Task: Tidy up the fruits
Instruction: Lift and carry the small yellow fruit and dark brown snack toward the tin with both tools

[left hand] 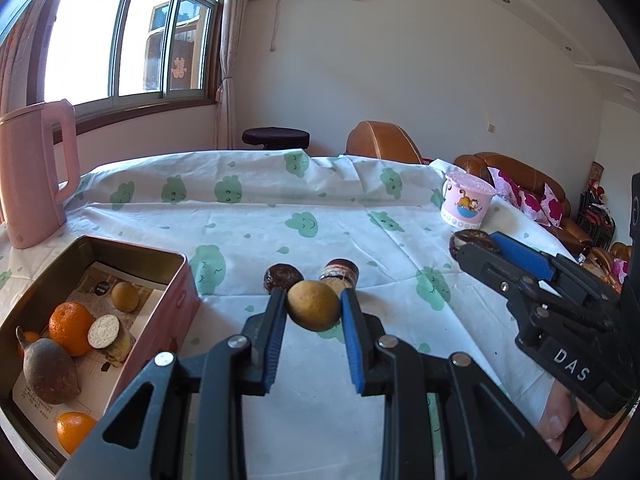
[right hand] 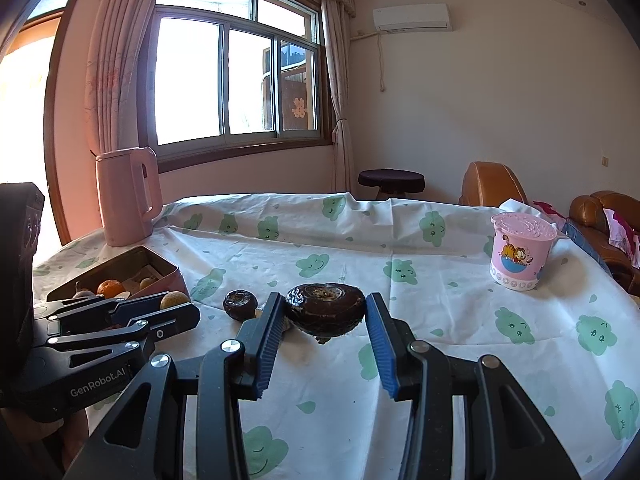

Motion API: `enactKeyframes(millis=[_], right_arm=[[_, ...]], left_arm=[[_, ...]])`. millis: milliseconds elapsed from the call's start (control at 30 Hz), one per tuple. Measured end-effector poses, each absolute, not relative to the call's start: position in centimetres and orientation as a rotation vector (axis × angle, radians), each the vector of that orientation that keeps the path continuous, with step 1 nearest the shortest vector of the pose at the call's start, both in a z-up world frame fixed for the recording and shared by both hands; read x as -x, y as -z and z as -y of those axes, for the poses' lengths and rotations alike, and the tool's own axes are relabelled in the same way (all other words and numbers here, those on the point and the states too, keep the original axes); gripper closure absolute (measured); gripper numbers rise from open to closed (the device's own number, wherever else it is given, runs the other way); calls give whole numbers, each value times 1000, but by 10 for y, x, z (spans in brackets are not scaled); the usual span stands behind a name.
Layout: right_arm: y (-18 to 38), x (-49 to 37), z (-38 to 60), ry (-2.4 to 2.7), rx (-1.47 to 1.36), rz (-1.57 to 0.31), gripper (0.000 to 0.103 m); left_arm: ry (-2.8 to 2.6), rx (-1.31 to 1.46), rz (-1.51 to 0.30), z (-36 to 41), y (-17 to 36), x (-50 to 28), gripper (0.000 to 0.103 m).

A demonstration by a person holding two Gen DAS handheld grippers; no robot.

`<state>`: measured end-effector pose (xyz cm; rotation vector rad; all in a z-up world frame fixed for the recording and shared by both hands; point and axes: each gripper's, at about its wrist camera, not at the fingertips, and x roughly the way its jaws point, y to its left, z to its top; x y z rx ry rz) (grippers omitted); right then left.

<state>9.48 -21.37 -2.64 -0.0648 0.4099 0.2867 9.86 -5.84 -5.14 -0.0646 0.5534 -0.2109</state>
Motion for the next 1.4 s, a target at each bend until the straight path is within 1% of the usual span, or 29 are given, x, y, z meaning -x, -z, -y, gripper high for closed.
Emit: enactKeyframes(millis=[967,1400], right_arm=[[21,-81,212,-281,73,-336,59],[23,-80,182,-351,94,-366,59]], left_arm=[[158,36,-427,56,40,-78,74],[84,33,-420,21,39,-69,74]])
